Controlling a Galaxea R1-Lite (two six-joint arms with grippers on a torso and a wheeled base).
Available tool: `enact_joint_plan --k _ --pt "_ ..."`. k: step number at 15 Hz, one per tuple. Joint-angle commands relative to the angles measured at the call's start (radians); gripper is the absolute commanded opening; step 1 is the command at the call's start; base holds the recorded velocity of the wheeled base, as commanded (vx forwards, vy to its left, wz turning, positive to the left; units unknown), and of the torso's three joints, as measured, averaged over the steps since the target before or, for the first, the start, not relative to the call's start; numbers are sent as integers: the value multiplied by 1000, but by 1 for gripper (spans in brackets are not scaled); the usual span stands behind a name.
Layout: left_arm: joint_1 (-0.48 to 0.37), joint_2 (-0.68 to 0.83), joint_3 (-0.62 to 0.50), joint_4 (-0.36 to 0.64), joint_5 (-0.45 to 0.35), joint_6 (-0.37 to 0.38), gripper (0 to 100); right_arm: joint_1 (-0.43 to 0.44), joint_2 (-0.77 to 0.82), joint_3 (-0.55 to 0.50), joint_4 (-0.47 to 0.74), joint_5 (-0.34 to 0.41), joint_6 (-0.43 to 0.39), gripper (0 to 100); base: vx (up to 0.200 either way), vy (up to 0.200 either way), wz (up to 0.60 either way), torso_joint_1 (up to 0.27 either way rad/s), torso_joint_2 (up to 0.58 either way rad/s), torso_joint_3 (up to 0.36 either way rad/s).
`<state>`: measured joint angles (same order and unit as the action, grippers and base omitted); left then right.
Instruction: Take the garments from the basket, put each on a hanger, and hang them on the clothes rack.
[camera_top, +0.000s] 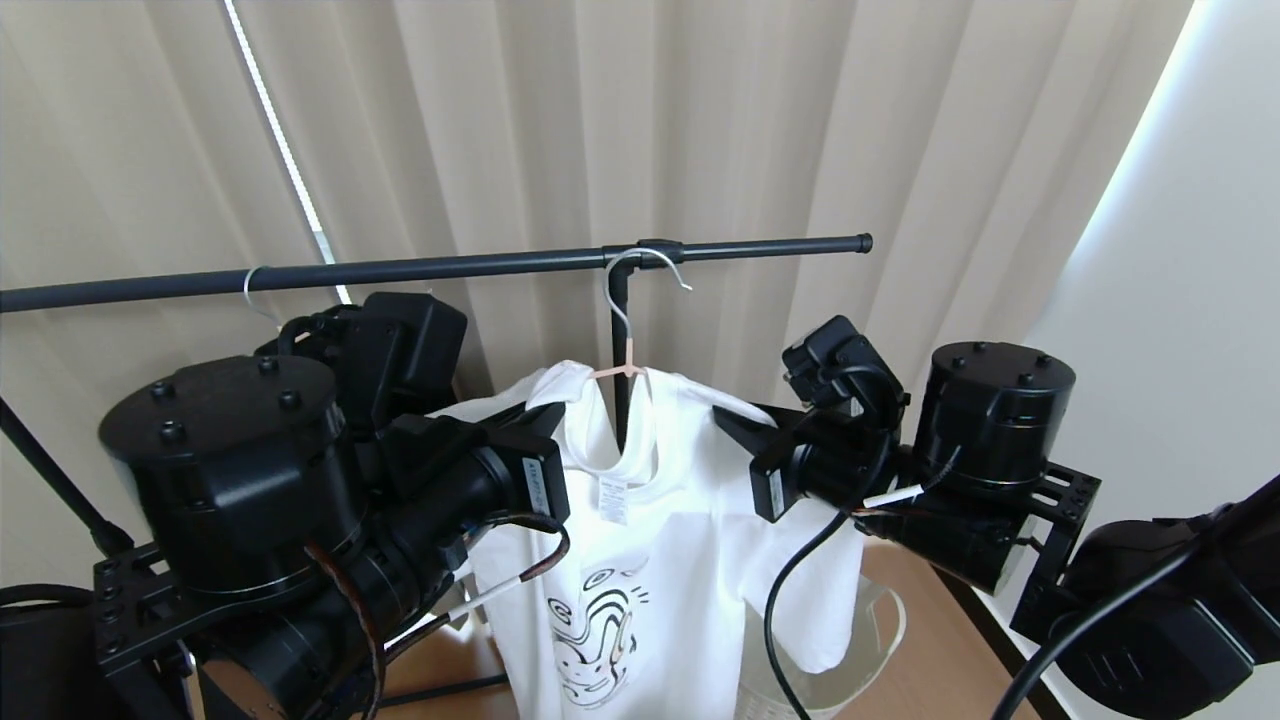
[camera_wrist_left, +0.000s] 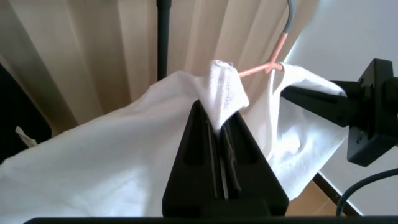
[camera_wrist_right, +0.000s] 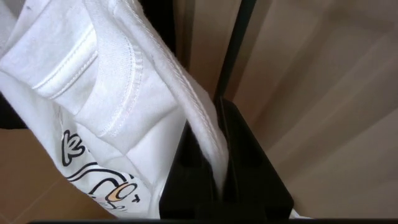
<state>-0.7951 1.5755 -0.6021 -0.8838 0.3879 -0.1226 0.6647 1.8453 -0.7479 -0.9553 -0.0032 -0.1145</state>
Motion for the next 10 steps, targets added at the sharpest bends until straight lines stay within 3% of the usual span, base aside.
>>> enact_joint_plan --k 1,10 --pt "-3 1 8 0 0 3 0 7 3 -11 0 -9 1 0 0 0 0 0 0 0" --pt "-3 4 21 -1 -3 3 0 18 -6 -38 -25 -49 49 0 0 0 0 0 0 0"
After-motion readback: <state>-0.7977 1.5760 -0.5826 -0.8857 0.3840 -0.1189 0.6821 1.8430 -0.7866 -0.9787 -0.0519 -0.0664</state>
